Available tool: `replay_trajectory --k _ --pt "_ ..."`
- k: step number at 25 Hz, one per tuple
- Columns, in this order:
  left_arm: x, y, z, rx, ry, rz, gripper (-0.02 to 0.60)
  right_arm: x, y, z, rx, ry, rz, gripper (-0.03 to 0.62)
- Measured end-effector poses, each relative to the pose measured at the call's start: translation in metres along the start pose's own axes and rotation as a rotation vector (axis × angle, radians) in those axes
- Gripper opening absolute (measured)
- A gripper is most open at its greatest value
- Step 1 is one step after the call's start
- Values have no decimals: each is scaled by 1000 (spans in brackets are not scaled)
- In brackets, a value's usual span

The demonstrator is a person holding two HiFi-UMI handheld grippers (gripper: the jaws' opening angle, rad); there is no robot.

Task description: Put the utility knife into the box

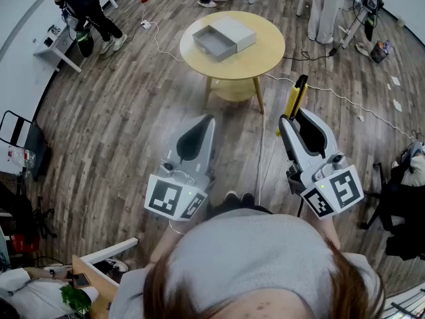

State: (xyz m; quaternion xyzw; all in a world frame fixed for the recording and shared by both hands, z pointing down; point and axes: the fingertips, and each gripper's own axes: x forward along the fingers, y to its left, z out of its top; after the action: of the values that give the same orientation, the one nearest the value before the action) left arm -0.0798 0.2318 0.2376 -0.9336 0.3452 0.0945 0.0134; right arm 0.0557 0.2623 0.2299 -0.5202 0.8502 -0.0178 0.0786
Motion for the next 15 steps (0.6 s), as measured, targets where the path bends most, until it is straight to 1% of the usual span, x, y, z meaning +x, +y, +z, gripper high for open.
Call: replay_trajectory --k 4,8,15 --pt "-2 3 -1 -5 4 -2 2 3 5 -1 10 -5 18 120" --pt "-3 3 1 13 -4 9 2 5 7 -2 7 -1 26 120" --pt "-5 -2 5 17 -7 4 2 4 17 5 -12 -10 48 120"
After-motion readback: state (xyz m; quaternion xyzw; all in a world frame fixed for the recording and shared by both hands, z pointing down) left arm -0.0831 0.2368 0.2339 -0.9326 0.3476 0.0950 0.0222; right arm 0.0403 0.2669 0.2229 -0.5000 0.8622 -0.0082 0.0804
